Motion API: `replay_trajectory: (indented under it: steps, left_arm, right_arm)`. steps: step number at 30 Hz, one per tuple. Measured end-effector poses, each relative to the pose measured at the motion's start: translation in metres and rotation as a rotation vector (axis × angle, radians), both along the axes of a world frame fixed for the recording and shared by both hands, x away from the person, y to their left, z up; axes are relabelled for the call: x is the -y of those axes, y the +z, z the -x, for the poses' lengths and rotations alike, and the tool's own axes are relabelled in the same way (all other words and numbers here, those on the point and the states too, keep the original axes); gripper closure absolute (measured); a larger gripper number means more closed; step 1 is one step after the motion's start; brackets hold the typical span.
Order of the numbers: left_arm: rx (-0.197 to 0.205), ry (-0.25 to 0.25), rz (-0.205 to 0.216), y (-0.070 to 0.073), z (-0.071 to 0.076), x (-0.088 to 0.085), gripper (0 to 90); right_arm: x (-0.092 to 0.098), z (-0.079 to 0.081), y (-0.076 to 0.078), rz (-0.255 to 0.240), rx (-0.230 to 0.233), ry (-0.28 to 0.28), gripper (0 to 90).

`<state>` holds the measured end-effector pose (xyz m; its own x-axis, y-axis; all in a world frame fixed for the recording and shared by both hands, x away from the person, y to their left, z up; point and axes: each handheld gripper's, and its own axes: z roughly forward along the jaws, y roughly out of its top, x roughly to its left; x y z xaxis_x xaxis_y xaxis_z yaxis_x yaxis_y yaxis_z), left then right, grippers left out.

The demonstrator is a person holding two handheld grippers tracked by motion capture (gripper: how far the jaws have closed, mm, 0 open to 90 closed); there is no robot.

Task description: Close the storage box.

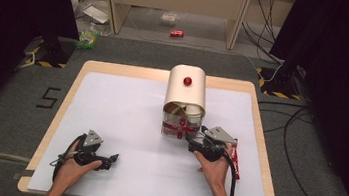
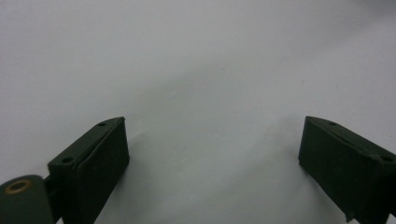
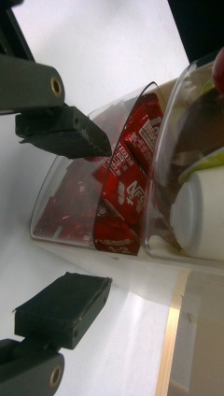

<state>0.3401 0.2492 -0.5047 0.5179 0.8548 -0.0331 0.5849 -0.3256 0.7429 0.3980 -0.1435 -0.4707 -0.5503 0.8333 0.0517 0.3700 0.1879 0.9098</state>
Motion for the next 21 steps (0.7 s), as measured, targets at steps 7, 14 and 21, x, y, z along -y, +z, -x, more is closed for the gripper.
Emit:
replay_trajectory:
  steps: [7,14,21]
  left_arm:
    - [0.0,0.0,0.0,0.0,0.0,0.0,7.7]
    - [-0.001,-0.001,-0.002,0.0001,0.0,-0.0001,7.7]
    - [0.0,0.0,0.001,0.0,0.0,-0.0001,7.8]
  right_arm:
    - [-0.0005,-0.0015,0.0006,0.013,0.005,0.0,30.0]
    - [-0.0022,-0.0021,0.0009,0.013,0.001,0.004,29.9]
    - [-0.002,0.0002,0.0017,0.009,-0.01,0.003,33.5]
